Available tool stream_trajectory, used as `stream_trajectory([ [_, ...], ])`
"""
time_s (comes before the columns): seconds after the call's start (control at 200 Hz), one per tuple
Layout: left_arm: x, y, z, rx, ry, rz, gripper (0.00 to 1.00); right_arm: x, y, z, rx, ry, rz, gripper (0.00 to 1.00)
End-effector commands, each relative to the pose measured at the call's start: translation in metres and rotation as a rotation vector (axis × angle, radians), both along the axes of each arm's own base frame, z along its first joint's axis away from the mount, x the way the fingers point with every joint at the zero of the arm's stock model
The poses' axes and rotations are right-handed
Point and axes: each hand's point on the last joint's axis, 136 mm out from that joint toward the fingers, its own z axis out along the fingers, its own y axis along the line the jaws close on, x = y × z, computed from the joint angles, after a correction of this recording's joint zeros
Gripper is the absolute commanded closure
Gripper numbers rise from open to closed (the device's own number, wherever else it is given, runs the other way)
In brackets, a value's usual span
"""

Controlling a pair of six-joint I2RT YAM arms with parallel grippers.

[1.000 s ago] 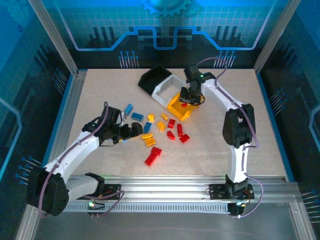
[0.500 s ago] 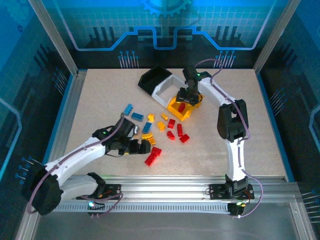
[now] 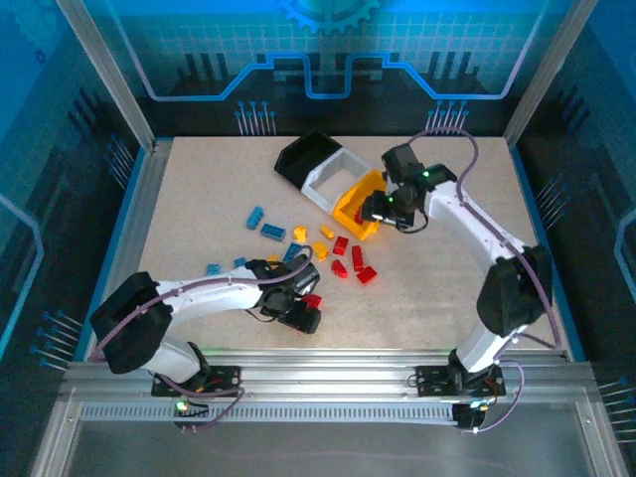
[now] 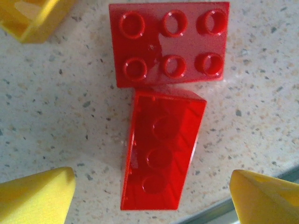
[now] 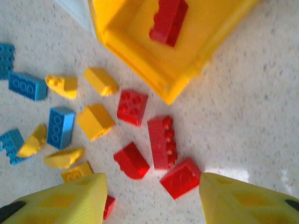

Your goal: Sort the legos into containers by color

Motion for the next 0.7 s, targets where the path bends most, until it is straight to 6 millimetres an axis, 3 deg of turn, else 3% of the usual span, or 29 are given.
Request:
stream_trajectory([
  [0.0,0.011,-0.005,-0.003,0.023,-0.04,-0.037,0.17,-0.034,-0.005,-0.015,0.008,0.058,-0.018,0.44],
  [0.18,0.014,-0.008,-0.015,0.06,-0.022,-0.07,0.33,-0.062,-0.018,-0.022,-0.006,0.068,-0.046,0.43],
  [0.41,0.011,-0.009,-0.019,0.058,-0.002,-0.06,0.59,-0.065,-0.021,-0.023,-0.014,0.066,-0.052,0.43],
  [0.56,0.008,-0.004,-0.009,0.038,-0.016,-0.028,0.66,-0.065,-0.021,-0.027,-0.025,0.083,-0.048,0.43],
  [0.695,0.006,0.001,0.013,-0.001,-0.041,0.017,0.67,-0.066,-0.022,-0.031,-0.039,0.094,-0.039,0.42],
])
